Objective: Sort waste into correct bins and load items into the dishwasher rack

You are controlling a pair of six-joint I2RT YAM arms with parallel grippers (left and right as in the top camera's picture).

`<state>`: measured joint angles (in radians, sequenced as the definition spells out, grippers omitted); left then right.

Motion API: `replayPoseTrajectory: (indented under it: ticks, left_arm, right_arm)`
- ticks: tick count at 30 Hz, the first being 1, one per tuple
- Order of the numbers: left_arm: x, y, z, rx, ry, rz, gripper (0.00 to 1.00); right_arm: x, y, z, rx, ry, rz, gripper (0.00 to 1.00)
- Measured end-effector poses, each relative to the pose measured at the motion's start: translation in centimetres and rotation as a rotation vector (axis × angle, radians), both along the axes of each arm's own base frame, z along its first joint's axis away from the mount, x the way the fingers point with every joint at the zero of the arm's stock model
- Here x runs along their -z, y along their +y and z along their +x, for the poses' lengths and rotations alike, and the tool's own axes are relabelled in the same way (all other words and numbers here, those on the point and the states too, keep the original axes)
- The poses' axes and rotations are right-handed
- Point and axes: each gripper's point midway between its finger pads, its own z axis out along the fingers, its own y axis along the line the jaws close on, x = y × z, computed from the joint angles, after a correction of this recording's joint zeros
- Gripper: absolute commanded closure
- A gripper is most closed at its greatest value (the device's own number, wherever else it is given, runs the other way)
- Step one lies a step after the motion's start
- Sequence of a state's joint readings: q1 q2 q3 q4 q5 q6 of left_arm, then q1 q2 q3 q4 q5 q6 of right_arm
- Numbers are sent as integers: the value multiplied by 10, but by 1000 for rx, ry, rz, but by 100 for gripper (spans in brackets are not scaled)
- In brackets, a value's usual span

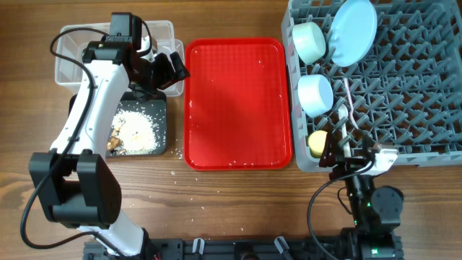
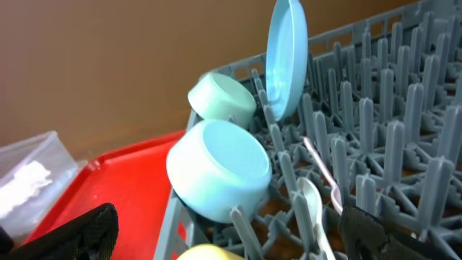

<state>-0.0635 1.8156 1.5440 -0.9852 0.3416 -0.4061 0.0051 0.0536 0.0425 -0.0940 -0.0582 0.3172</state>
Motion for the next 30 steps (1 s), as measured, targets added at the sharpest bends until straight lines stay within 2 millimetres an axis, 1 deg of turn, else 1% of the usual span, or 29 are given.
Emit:
replayPoseTrajectory:
  ticks: [5,6,9,18,20,22,23,24,25,26,27,28,29,30]
  left_arm:
    - [0,0,0,0,0,0,0]
    - [0,0,0,0,-1,0,0]
    - [0,0,0,0,0,0,0]
    - [0,0,0,0,0,0,0]
    - [2,4,0,-1,1,24,0]
    - [5,9,-8,-5,33,57,0]
    - [4,11,-9,-7,31,68,0]
    - [0,13,-5,-7,2,81,0]
    - [-12,13,2,3,-62,94,0]
    - [-31,11,12,30,-167,109,0]
    - [-53,6,19,64,-278,126,0]
    - [-76,0,21,92,-377,140,0]
    - [-106,-9,18,121,-502,155,0]
    - [-127,-15,12,138,-586,159,0]
  right_arm:
    - [-20,0,-1,1,-93,12,0]
    - [-21,0,0,1,-103,14,0]
    - [-16,0,0,1,-95,19,0]
    - [-16,0,0,1,-96,19,0]
    - [-16,0,0,1,-96,19,0]
    - [-16,0,0,1,-96,19,0]
    - [-16,0,0,1,-96,20,0]
    - [-16,0,0,1,-96,19,0]
    - [-16,0,0,1,-96,19,0]
    - [-16,0,0,1,-96,19,0]
    - [-16,0,0,1,-96,19,0]
    - [-16,0,0,1,-96,20,0]
    - [-16,0,0,1,-96,19,0]
    - [-16,0,0,1,-96,20,0]
